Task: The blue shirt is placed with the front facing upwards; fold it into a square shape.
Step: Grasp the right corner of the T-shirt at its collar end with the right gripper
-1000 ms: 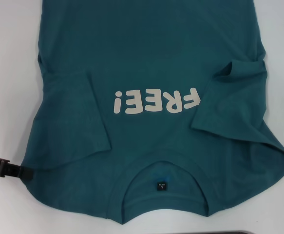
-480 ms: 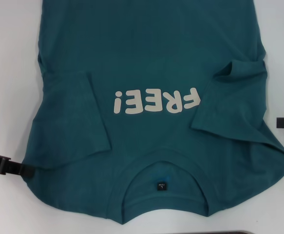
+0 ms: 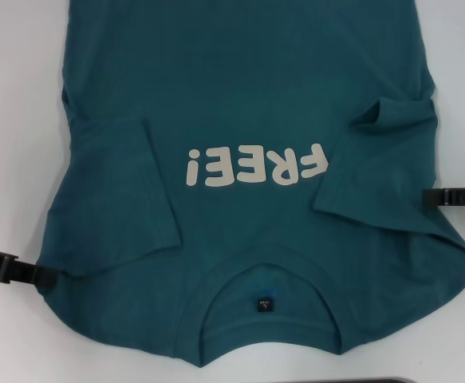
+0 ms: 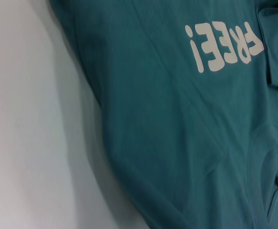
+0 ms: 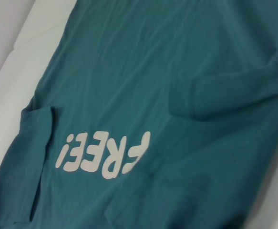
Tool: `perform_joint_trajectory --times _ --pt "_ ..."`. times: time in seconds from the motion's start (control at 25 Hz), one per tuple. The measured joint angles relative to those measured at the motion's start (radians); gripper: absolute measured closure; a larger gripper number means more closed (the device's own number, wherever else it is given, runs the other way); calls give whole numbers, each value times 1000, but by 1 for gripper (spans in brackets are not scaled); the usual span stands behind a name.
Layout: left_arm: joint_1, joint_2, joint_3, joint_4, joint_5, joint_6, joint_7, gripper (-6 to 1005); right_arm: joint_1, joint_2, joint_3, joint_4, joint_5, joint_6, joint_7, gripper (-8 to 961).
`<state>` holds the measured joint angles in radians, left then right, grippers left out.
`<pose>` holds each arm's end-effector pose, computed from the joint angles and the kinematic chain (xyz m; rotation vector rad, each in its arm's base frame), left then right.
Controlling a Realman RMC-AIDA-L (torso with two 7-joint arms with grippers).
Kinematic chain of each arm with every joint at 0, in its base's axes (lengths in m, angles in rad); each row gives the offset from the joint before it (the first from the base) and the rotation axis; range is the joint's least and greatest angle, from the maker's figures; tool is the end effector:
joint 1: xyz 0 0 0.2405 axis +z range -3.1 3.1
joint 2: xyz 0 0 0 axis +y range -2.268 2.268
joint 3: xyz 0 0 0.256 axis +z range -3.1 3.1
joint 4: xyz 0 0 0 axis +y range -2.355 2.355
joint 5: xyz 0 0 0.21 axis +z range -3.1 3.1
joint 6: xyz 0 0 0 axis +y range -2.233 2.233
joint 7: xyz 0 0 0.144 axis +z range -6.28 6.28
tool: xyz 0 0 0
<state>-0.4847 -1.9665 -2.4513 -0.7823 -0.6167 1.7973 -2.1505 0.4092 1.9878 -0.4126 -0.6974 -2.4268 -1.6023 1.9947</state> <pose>-0.3295 0.2759 0.0458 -2.5955 -1.7637 0.0477 0.3658 0.2741 0.0509 -2.2897 1.6950 0.3919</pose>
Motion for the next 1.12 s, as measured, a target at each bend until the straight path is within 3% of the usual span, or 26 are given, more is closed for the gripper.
perform_joint_trajectory --times 1.12 --pt "-6 0 0 0 0 -3 6 999 9 8 -24 13 0 18 -15 307"
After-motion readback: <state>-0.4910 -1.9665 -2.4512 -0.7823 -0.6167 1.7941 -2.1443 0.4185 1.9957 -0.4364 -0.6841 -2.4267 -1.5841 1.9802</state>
